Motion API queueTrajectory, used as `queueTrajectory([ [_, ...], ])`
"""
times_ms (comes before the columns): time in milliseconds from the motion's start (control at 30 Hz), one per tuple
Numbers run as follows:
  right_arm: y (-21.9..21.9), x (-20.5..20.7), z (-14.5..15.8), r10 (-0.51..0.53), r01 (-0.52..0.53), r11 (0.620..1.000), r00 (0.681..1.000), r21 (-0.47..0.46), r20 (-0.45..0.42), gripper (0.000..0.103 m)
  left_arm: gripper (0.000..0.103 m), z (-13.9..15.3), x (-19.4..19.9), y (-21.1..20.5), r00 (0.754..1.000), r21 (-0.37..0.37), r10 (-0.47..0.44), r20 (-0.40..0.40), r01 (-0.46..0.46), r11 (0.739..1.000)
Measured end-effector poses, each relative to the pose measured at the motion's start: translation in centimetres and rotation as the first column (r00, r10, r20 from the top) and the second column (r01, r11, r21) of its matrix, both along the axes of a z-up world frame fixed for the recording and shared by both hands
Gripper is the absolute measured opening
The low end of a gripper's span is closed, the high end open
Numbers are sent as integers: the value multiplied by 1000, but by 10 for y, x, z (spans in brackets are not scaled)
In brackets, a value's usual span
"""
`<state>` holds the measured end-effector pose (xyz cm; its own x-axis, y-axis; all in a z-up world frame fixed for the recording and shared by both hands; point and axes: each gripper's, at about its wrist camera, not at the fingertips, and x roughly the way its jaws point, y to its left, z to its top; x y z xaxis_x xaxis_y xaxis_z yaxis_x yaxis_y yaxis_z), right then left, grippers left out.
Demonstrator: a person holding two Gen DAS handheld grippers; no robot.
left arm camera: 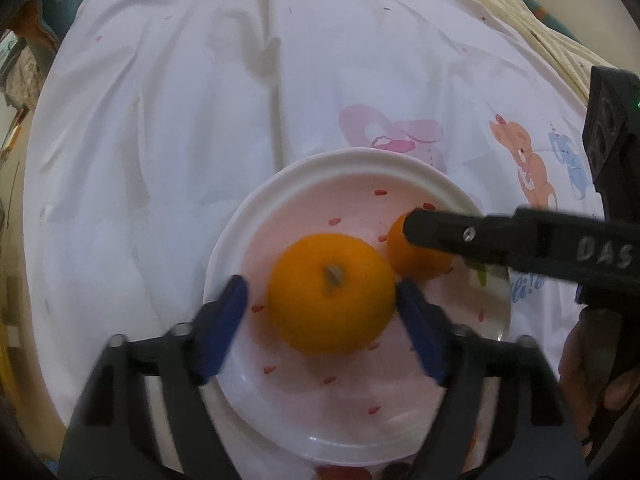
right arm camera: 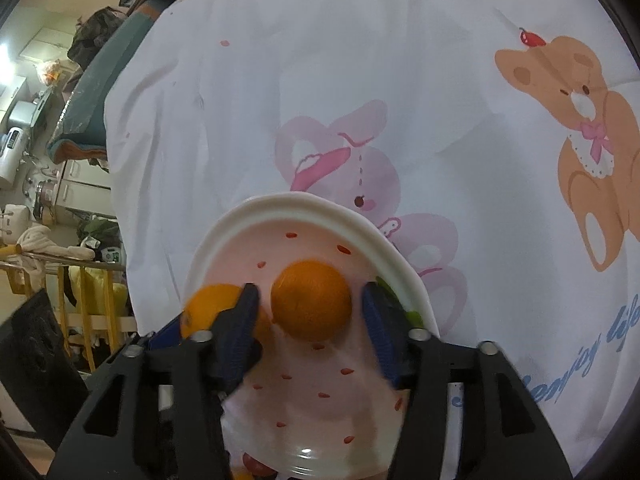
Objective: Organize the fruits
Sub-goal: 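Carry both fruits over the pink plate and open both tools to release, then lift both open tools away from the plate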
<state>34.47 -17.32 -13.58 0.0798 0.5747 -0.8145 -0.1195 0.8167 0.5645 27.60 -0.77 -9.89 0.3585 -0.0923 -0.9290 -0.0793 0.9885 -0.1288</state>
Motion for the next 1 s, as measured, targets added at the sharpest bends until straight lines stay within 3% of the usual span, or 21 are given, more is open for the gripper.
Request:
queueTrajectory([
  [67, 1, -1, 3, 0, 0, 1000, 1000, 0, 9, 66, 83, 1, -3, 0, 1000, 8, -2, 4, 2, 1000],
  [633, -16, -18, 38, -30, 32, 999, 997, -18, 77, 66, 84, 24, -31, 7, 999, 14, 32, 23, -32, 999],
  [1000, -39, -84, 80, -60, 68, 997, 983, -42, 174, 66, 84, 57, -87, 20, 995, -8, 70, 66, -70, 998],
])
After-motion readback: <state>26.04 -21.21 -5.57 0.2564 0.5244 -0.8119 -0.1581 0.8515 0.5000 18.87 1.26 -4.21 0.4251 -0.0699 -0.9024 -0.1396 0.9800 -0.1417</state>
